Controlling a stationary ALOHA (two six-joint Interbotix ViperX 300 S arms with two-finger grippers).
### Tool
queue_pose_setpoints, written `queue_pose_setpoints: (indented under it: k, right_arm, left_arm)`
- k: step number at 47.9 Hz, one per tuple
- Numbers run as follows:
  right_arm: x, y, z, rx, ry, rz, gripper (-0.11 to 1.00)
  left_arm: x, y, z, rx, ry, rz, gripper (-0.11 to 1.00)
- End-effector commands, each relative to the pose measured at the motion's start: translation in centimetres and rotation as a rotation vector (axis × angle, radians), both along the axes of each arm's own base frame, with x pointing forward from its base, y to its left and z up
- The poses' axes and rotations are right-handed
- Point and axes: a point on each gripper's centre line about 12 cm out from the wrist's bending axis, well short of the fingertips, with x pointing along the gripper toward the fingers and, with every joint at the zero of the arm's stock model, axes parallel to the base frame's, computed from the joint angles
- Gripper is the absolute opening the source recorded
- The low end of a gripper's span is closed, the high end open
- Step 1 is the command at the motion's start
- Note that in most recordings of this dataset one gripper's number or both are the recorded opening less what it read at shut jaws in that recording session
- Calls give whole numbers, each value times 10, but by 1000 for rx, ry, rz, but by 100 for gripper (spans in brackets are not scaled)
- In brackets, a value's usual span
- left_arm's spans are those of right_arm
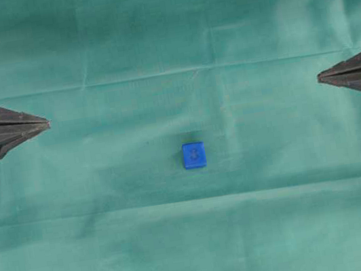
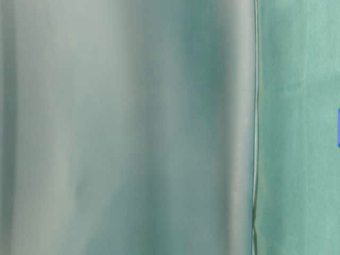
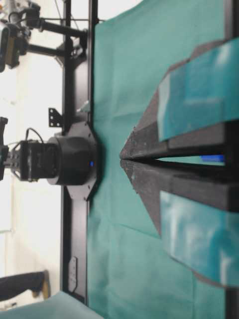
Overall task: Handover the blue block to the right arm after grasping it with the left arm, then place it in the designated position.
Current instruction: 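Open the left gripper and move it toward the blue cube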
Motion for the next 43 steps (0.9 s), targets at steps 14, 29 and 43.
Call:
queue_pose_setpoints:
  k: [14, 29, 43]
  right_arm:
    - [3, 0, 3, 14, 58, 0, 0]
    - [6, 0, 2, 32, 86, 0, 0]
    - [7, -2, 3, 74, 82, -6, 38]
  left_arm:
    - [4, -3, 6, -4, 6, -13, 2]
    - [6, -3, 7, 3, 17, -14, 3]
    - [6, -3, 5, 5, 26, -15, 69]
